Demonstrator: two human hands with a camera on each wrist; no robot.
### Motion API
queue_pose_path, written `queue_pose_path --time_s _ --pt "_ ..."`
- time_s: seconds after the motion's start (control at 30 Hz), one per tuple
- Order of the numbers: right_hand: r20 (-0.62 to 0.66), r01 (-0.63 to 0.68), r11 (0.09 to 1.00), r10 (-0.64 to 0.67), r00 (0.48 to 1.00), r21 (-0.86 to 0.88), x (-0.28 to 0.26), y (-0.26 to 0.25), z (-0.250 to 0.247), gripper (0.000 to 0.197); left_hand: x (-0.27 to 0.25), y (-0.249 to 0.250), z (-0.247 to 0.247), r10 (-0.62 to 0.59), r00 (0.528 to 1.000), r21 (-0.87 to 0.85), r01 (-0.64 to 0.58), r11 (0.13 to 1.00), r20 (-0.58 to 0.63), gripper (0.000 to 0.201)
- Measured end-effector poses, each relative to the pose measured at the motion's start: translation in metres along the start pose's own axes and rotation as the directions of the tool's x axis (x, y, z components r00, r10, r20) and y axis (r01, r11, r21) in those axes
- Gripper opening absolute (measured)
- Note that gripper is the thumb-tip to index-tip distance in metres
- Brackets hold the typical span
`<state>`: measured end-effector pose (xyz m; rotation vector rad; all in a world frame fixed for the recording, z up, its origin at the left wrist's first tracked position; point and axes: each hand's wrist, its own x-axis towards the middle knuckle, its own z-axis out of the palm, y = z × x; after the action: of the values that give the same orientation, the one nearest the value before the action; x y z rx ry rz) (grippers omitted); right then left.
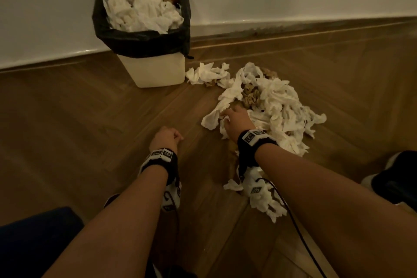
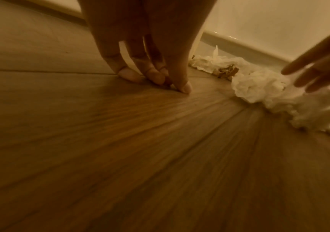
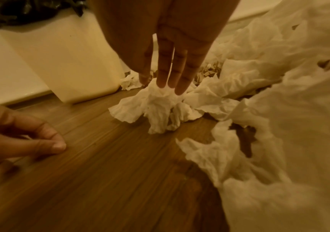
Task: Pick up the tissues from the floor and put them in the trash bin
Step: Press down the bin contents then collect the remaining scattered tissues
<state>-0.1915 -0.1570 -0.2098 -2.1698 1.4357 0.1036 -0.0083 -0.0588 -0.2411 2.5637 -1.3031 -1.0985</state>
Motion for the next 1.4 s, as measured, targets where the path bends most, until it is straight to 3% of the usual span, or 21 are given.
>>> queue_pose_path --time_s 0.13,0.3,0.5,0.63,0.73,0.83,0.97,1.1,1.2,1.33,1.4 --pt "0.043 0.076 0.989 -0.071 0.997 -0.129 0.005 -0.009 0.005 0.047 -0.006 -0.003 0.011 0.045 0.994 0.025 -0.043 0.999 -0.096 0.022" --pt "0.258 0.166 0.953 -0.099 0.961 -0.254 0.010 -0.019 0.017 0.061 -0.003 -0.005 0.008 0.003 0.980 -0.212 -0.046 0.976 -0.199 0.006" --pt "0.311 0.161 0.943 -0.066 0.948 -0.291 0.019 -0.032 0.018 0.032 -0.001 -0.001 -0.010 -0.011 0.962 -0.452 -0.118 0.884 -0.274 0.013" --pt "0.197 0.045 0.989 -0.016 0.980 -0.140 0.021 -0.027 0.002 0.026 -0.004 0.009 -0.024 -0.017 0.946 -0.613 -0.196 0.766 -0.323 0.019" --pt "-0.016 0.005 0.986 -0.003 1.000 0.167 0.016 -0.021 -0.020 0.020 -0.008 0.018 -0.039 0.028 0.921 -0.628 -0.287 0.723 -0.389 0.019" --pt "-0.122 0.065 0.884 -0.010 0.993 0.464 0.012 -0.025 -0.054 0.008 -0.012 0.027 -0.062 0.078 0.891 -0.627 -0.373 0.684 -0.446 0.019" --pt "-0.216 0.191 0.682 -0.049 0.975 0.706 0.008 -0.052 -0.111 0.020 -0.021 0.042 -0.101 0.127 0.830 -0.624 -0.501 0.599 -0.544 0.020" --pt "-0.219 0.231 0.450 -0.079 0.973 0.863 0.013 -0.085 -0.162 0.022 -0.035 0.058 -0.151 0.146 0.701 -0.538 -0.648 0.539 -0.698 0.021" --pt "-0.247 0.277 0.341 -0.128 0.960 0.899 0.018 -0.113 -0.191 0.019 -0.041 0.065 -0.190 0.122 0.599 -0.475 -0.728 0.495 -0.791 0.017" --pt "-0.259 0.285 0.172 -0.157 0.953 0.943 0.031 -0.157 -0.211 0.015 -0.037 0.070 -0.236 0.102 0.522 -0.371 -0.718 0.589 -0.847 0.008" --pt "-0.241 0.260 0.107 -0.166 0.956 0.960 0.042 -0.178 -0.215 0.015 -0.031 0.070 -0.255 0.103 0.520 -0.347 -0.691 0.634 -0.848 0.005"
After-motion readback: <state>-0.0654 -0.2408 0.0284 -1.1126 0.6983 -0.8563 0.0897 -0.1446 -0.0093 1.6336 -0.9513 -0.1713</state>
